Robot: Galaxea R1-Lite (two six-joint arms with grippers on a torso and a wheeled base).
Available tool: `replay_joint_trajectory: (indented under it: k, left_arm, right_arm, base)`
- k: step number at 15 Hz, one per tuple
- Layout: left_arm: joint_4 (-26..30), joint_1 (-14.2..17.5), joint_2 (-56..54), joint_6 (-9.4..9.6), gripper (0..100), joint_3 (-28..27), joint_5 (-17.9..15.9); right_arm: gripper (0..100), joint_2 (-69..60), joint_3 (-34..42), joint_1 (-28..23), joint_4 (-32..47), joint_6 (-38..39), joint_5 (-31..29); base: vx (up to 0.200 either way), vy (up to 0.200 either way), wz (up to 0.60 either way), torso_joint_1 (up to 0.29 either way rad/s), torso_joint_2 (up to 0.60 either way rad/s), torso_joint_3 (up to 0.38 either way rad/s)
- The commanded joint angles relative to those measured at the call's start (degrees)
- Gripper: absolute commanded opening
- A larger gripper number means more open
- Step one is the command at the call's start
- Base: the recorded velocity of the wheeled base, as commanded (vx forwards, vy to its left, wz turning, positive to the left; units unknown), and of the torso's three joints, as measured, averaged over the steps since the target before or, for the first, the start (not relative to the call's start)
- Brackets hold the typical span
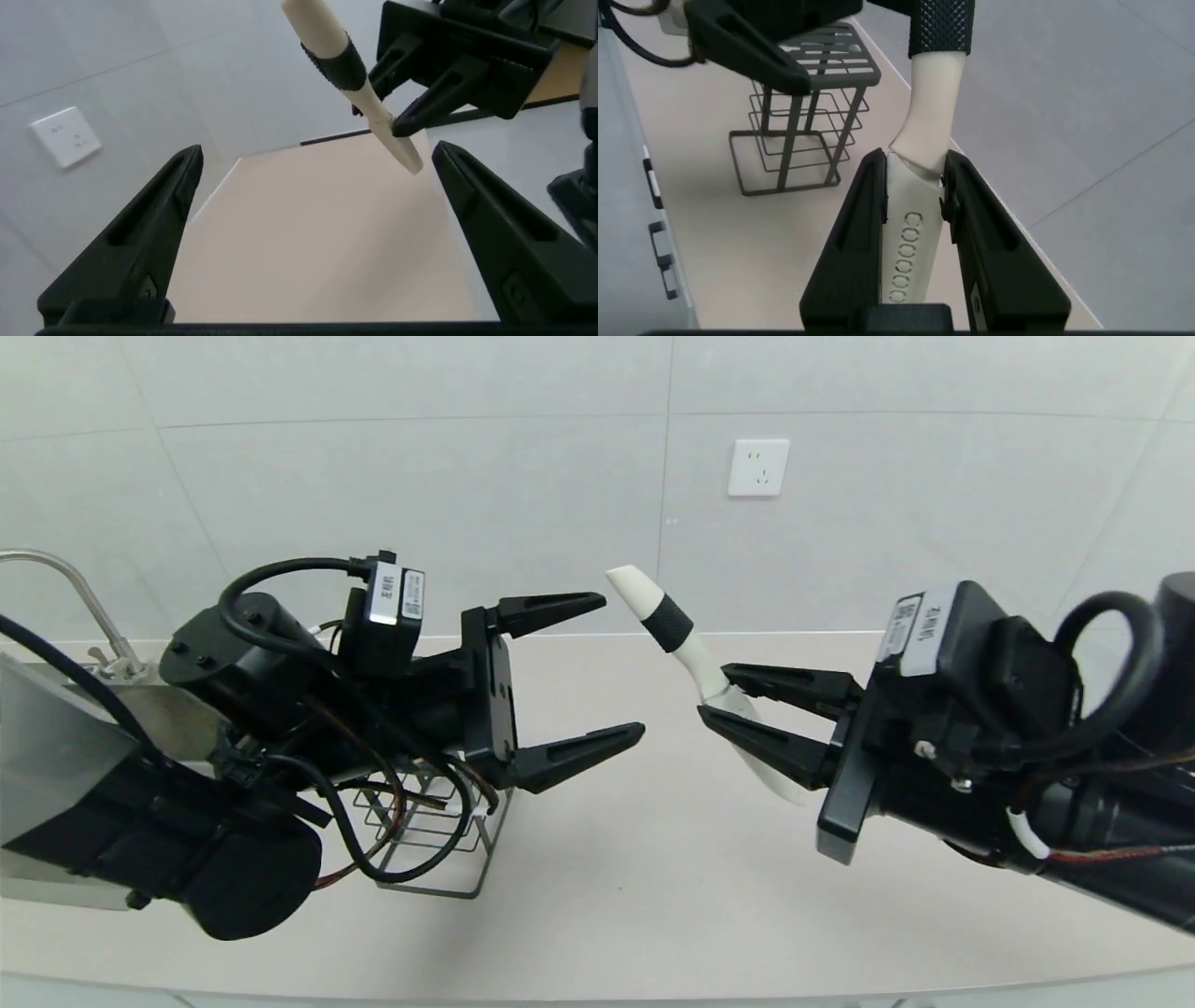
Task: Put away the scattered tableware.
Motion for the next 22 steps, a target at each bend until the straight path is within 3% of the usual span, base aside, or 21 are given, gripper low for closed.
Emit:
replay_joint_trajectory:
  k: [1, 5, 12, 15, 17, 22]
  left_arm:
    - [0.0, -3.7, 1.3, -0.55, 100, -1.0, 0.0]
    - [0.0, -6.9, 2.5, -3.19, 100, -5.4, 0.1]
    - [0.0, -11.4, 1.8, -7.58, 100, -8.2, 0.3]
    - [0.0, -11.8, 1.4, -10.22, 100, -9.4, 0.4]
    - [0.0, -11.9, 0.4, -13.74, 100, -9.4, 0.6]
    - [0.0, -12.3, 0.5, -14.53, 100, -9.9, 0.6]
  right_arm:
    - [0, -5.0, 3.5, 0.8, 0.1, 0.3, 0.1]
    - [0, -10.0, 7.0, 0.9, 0.7, 0.4, 0.1]
    - [0, -12.0, 8.6, 1.3, 1.0, 3.1, 0.1]
    - [0, -10.7, 6.3, 2.3, 1.0, 3.1, 0.1]
    - [0, -9.8, 5.9, 2.3, 0.9, 3.1, 0.1]
    - [0, -8.8, 5.8, 2.3, 0.8, 3.2, 0.1]
  base:
    - [0.0, 0.0, 0.0, 0.0, 0.0, 0.0]
    - [0.0, 0.0, 0.0, 0.0, 0.0, 0.0]
    - [0.0, 0.0, 0.0, 0.0, 0.0, 0.0]
    - [0.0, 0.0, 0.0, 0.0, 0.0, 0.0]
    - [0.0, 0.0, 0.0, 0.0, 0.0, 0.0]
    - [0.0, 0.0, 0.0, 0.0, 0.0, 0.0]
